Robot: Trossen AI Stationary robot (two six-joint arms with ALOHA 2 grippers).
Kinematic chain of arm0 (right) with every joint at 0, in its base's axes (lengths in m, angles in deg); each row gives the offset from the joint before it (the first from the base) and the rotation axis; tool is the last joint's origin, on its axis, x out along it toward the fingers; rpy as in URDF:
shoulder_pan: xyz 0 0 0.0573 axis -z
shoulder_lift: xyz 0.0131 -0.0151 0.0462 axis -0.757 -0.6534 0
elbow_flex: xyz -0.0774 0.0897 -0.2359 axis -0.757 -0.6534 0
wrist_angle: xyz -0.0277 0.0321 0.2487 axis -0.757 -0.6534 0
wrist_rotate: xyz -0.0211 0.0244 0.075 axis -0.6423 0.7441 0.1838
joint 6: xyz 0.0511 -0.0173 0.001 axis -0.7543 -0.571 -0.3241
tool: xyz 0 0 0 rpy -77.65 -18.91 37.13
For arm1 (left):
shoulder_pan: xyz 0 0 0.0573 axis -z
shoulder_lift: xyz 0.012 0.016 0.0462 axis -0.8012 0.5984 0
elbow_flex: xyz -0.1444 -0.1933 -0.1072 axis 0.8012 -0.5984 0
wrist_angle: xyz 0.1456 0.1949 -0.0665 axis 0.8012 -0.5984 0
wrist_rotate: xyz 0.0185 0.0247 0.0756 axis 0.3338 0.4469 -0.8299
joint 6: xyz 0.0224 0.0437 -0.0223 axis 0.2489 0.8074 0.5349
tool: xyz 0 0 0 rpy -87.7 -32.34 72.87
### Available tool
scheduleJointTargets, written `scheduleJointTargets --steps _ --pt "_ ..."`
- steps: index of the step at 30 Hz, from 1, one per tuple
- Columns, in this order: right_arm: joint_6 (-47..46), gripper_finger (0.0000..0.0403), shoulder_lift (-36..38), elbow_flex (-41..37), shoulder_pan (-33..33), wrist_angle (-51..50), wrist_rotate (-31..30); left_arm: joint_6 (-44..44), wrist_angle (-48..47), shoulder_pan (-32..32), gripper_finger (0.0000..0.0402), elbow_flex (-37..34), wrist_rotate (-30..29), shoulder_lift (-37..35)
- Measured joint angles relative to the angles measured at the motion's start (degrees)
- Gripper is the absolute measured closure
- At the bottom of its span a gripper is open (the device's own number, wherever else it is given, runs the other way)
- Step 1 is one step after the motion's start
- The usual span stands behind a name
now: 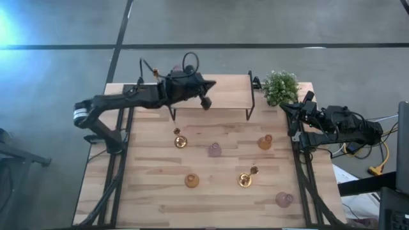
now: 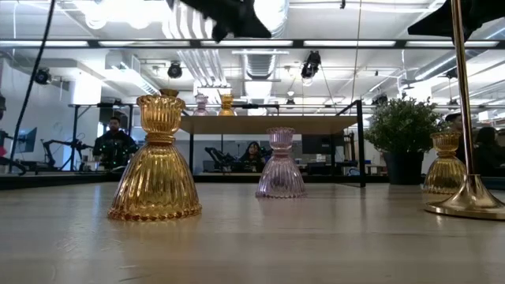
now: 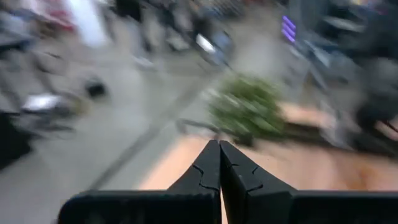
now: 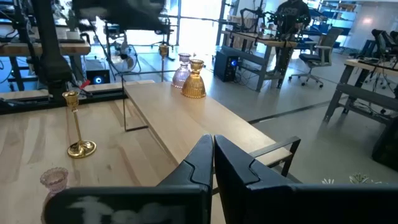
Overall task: Pick & Place candle stick holders
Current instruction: Put the top purple glass candle holder on the shelf aligned with the other glass candle holders
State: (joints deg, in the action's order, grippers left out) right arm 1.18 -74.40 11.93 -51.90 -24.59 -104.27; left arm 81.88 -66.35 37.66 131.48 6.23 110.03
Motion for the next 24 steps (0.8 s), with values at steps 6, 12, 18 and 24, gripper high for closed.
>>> scheduleJointTargets --steps 6,12,18,24 --pt "0.00 0.0394 -0.01 0.00 -0.01 0.00 0.00 -3.02 -35.99 5.66 0.0401 14.75 14.05 -0.11" --pt "0.00 0.0394 -0.01 0.00 -0.01 0.00 -0.01 1.29 -44.85 11.66 0.0393 13.34 14.16 0.09" --pt "0.00 0.0394 -0.01 -0.01 -0.01 0.00 0.00 3.98 -37.22 14.89 0.0390 1.59 13.74 0.18" --pt "0.00 0.0394 -0.01 0.00 -0.02 0.01 -0.01 10.81 -22.04 17.36 0.0342 -10.34 11.98 0.23"
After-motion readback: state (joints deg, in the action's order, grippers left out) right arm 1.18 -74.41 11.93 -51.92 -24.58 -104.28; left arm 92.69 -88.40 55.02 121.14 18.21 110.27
